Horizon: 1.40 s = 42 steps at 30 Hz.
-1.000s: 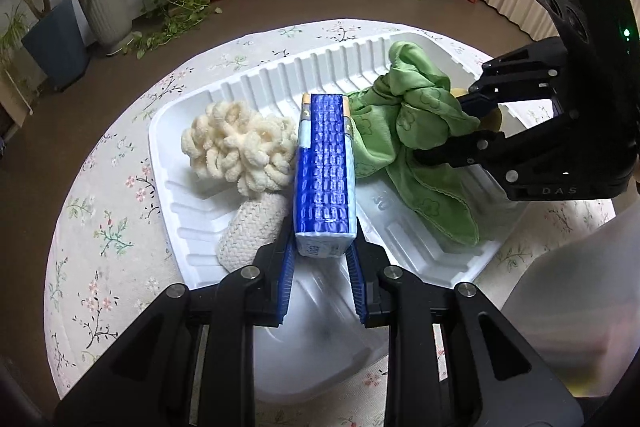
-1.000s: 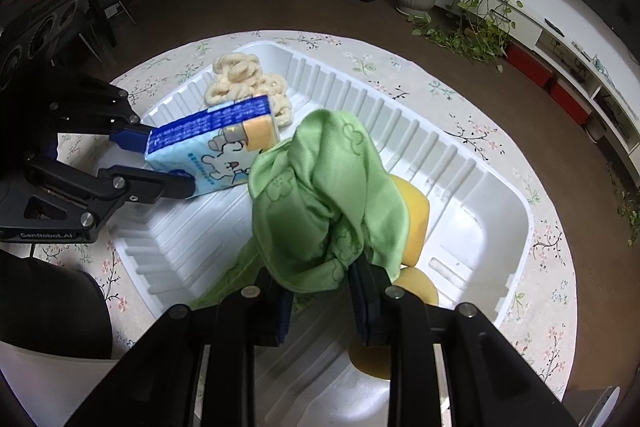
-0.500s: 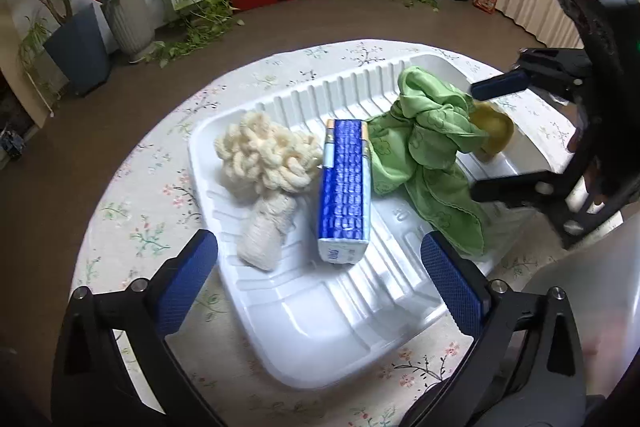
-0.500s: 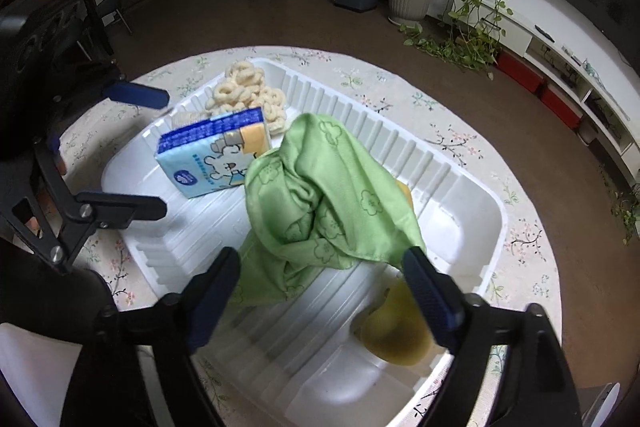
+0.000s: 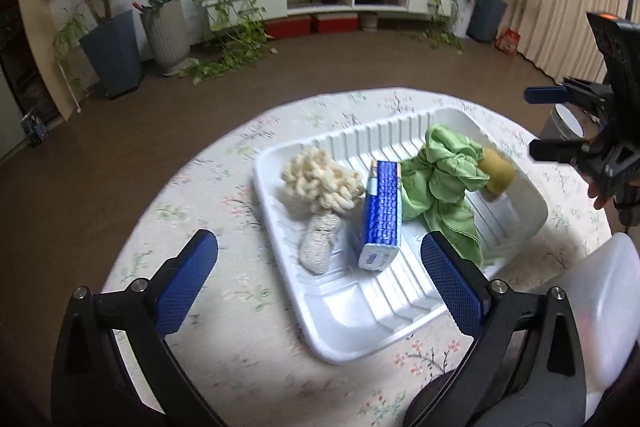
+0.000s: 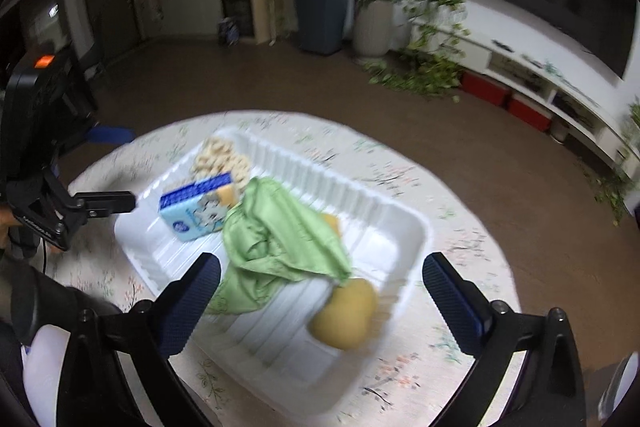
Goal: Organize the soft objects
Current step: 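Withdraw both tools from the tray back toward the pile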
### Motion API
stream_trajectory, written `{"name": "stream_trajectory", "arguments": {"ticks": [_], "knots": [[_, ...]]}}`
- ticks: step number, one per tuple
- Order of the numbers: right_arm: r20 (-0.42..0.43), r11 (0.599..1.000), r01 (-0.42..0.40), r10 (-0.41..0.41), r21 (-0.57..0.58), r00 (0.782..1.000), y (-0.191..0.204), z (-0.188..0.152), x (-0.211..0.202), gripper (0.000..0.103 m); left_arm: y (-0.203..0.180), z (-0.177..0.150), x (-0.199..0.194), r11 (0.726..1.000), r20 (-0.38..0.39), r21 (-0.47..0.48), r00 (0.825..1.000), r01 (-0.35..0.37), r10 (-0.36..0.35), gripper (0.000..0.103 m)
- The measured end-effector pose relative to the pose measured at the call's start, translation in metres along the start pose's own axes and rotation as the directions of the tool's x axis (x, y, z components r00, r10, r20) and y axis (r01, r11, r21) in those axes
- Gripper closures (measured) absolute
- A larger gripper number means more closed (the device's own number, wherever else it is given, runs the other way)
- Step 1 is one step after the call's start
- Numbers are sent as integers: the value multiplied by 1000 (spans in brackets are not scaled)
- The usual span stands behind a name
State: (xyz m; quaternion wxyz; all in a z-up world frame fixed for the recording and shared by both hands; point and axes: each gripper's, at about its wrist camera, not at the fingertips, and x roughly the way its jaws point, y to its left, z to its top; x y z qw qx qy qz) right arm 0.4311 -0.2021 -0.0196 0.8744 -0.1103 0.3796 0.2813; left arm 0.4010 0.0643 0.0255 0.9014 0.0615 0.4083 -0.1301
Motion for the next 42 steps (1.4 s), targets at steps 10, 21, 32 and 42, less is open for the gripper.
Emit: {"name": "stream_trajectory", "arguments": {"ticks": [10,21,32,42], "knots": [[89,992,31,-41,119,995,-16,-41,-69,0,4,-40,-66,998,60,-67,998,-14,18,0],[150,985,-33,7,170,989,41,-124,-136,0,-31,-129,-148,995,105,-94,994,-15,25,0],[165,982,-116,90,150,982,131,-191,-158,0,-76,-207,-173,991,80,-133,997,1,10,0],[117,991,-105,95,82,989,183,-219,-138,0,-99,-237,-167,988,71,-157,997,-3,14,0]]}}
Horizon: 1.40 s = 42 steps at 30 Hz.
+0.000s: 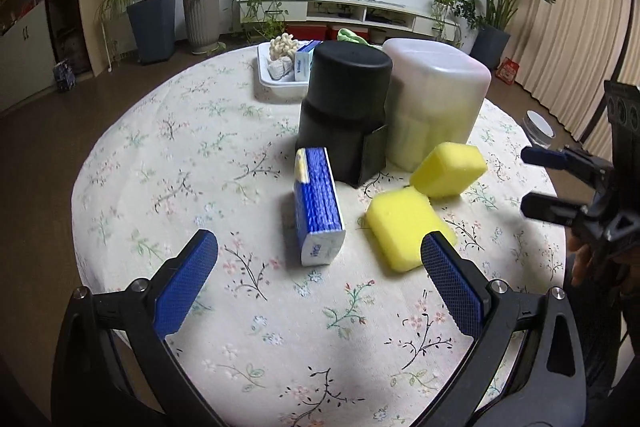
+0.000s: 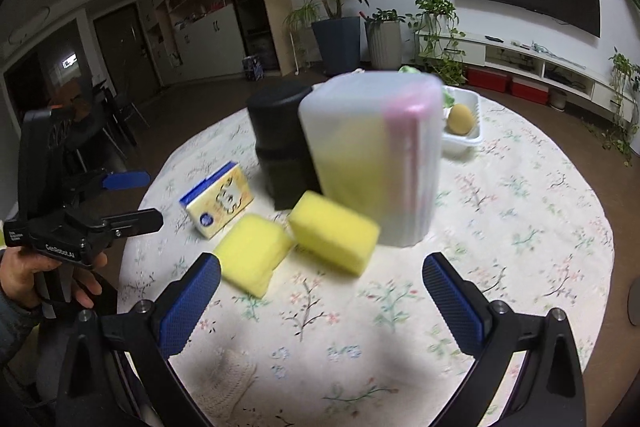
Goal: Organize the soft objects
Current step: 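Withdraw both tools from the tray back toward the pile, then grasp the second blue tissue pack with the left tool while the right tool grasps a yellow sponge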
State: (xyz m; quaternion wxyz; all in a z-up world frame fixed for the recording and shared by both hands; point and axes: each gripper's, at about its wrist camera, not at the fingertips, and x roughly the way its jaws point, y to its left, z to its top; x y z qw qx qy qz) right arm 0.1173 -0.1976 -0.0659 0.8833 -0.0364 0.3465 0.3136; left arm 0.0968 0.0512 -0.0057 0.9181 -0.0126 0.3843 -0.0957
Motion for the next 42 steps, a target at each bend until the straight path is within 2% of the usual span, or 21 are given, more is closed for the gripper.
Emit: {"name": "stream_trajectory", "arguments": {"ticks": [8,15,27,32,33,35,38,40,41,42], "knots": [[-17,999,22,-22,-24,1000,7,1,20,0,-4,-4,19,1000,-16,9,1000,-13,13,0],[-48,999,44,-44,-7,998,-2,5,41,0,3,4,39,1000,-36,-12,999,-10,9,0],[-71,999,47,-47,1,996,-7,11,66,0,13,11,63,999,-79,-31,997,-19,16,0],[-94,999,42,-41,16,995,-10,10,73,0,12,11,70,1000,-99,-30,995,-2,-1,2],[-100,999,41,-39,16,994,-10,10,75,0,12,11,72,1000,-104,-26,995,0,-3,5],[-104,999,40,-38,13,994,-11,11,76,3,10,11,75,1000,-115,-19,993,-4,1,27],[-118,999,40,-38,17,992,-12,12,79,8,10,11,81,1000,-137,-16,990,-19,16,41],[-122,999,43,-40,21,992,-12,12,80,17,10,11,81,999,-137,-10,990,-33,31,45],[-126,999,45,-42,23,991,-12,12,81,19,10,12,82,999,-139,-4,990,-40,39,52],[-131,999,50,-46,23,990,-13,11,81,26,9,12,82,998,-138,4,989,-56,56,58]]}}
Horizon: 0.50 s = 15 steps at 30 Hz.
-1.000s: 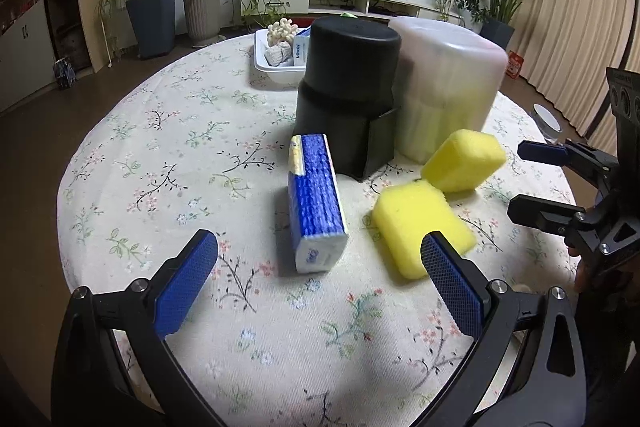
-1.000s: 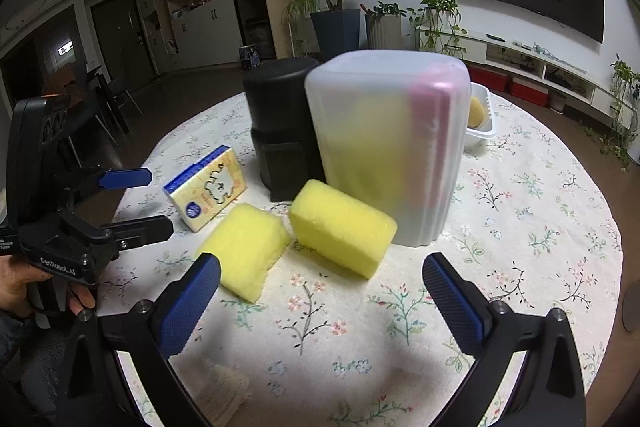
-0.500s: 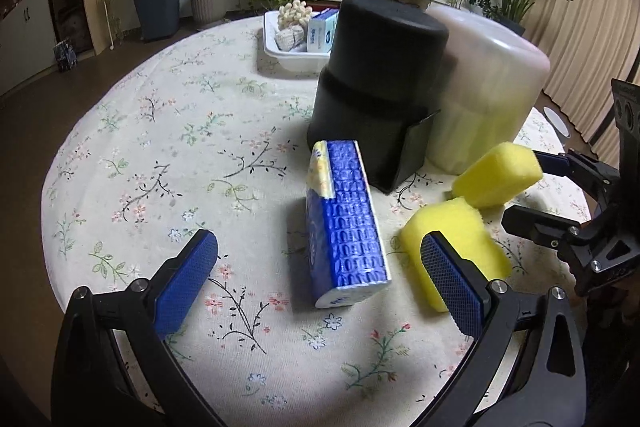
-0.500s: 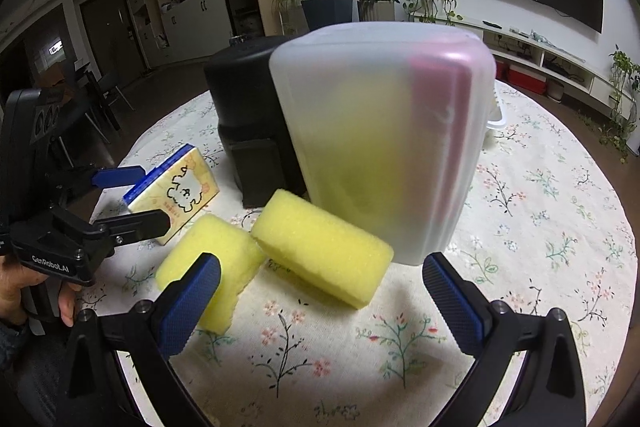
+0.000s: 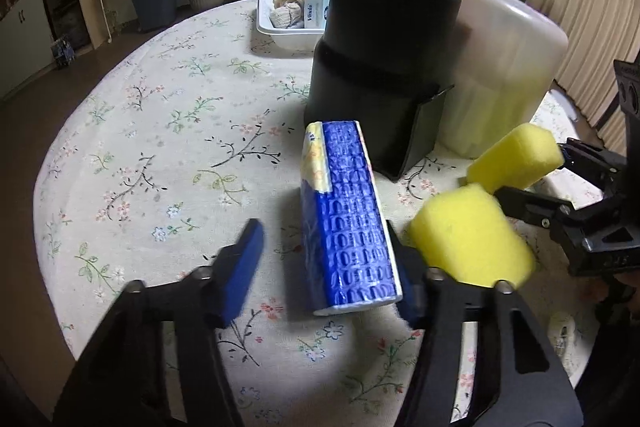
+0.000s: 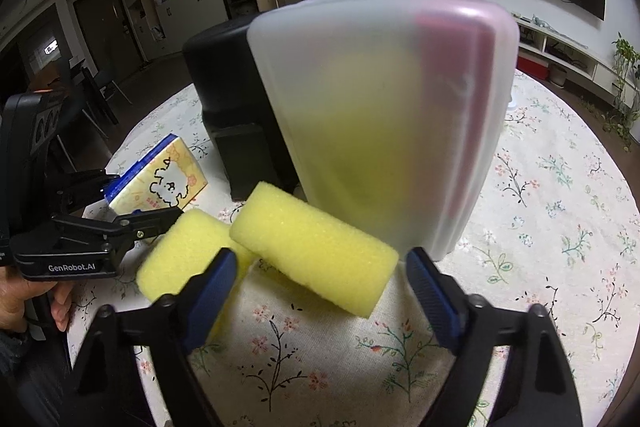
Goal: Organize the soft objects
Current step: 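Grasp the second blue tissue pack with the left tool while the right tool grasps a yellow sponge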
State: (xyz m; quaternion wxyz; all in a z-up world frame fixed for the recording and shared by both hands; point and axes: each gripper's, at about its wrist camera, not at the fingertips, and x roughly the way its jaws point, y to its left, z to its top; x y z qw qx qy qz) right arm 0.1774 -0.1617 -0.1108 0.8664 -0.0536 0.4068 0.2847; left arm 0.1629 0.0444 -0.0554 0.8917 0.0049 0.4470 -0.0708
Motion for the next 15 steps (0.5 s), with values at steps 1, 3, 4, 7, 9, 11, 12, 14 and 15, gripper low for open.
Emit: {"name": "stream_trajectory", "arguments": {"ticks": [1,3,4,7,9,11,12,14,15], "knots": [[-9,1000,-3,3,0,1000,0,-1,1,39,-1,0,0,1000,2,6,1000,-13,13,75],[-19,1000,6,-6,-1,1000,1,-1,4,57,0,3,2,1000,-2,2,1000,-19,19,80],[-16,1000,-8,8,9,1000,0,-1,3,61,0,3,2,1000,-2,-4,1000,-17,17,80],[-16,1000,-19,19,14,1000,0,-3,2,69,-1,2,1,1000,0,5,1000,-20,20,81],[-15,1000,-22,22,12,1000,1,-4,1,73,-3,1,1,1000,2,13,1000,-25,25,82],[-13,999,-29,30,13,999,2,-6,-1,77,-4,0,-1,1000,5,7,1000,-23,23,82],[-12,999,-34,34,14,999,2,-8,-3,79,-3,0,-2,1000,7,4,1000,-23,23,82],[-9,999,-44,44,21,999,2,-11,-7,80,-2,-1,-4,1000,12,-7,1000,-18,18,82],[-7,999,-48,48,24,999,2,-12,-9,81,-1,-1,-6,1000,17,-12,1000,-17,17,82]]}}
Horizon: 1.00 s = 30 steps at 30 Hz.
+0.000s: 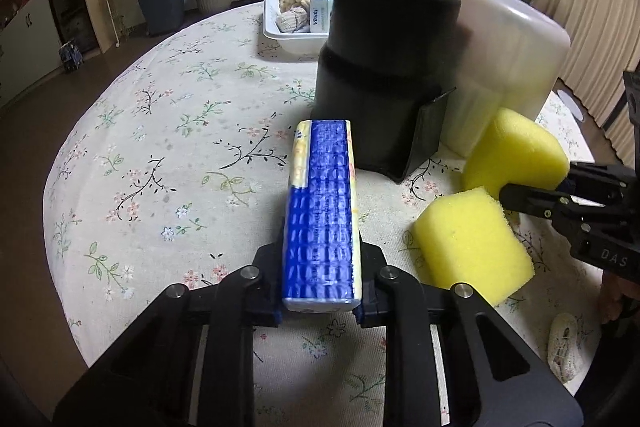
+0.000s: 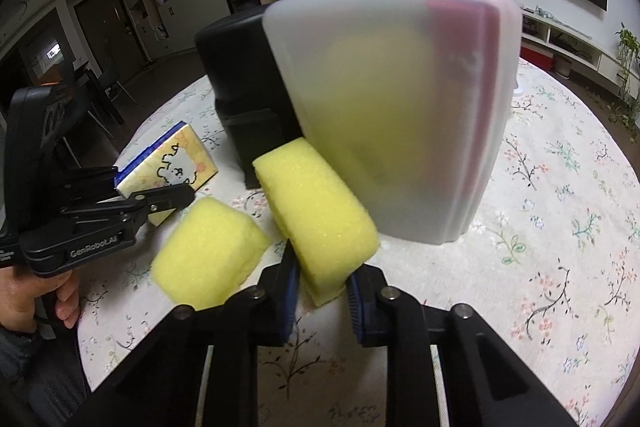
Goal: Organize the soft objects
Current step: 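Grasp the second blue tissue pack with the left tool while the right tool grasps a yellow sponge, then carry the tissue pack and yellow sponge into the white tray and open both tools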
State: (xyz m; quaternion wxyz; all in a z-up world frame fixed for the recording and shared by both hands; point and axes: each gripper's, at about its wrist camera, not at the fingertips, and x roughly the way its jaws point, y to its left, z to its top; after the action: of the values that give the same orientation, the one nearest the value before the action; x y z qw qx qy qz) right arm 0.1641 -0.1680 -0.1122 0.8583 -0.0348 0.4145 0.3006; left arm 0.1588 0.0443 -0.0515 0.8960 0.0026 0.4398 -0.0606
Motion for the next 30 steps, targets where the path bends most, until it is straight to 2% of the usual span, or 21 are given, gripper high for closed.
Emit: {"name": "stream_trajectory", "arguments": {"ticks": [11,22,30], "knots": [[34,1000,4,-4,9,999,0,-15,-33,82,-1,-7,-18,1000,23,-17,1000,18,-18,82],[32,999,29,-30,35,999,-4,-31,-70,82,-13,-16,-48,998,38,-4,998,58,-58,82],[45,996,75,-77,50,996,-29,-15,-100,82,0,3,-64,998,59,-5,996,65,-65,82]]}}
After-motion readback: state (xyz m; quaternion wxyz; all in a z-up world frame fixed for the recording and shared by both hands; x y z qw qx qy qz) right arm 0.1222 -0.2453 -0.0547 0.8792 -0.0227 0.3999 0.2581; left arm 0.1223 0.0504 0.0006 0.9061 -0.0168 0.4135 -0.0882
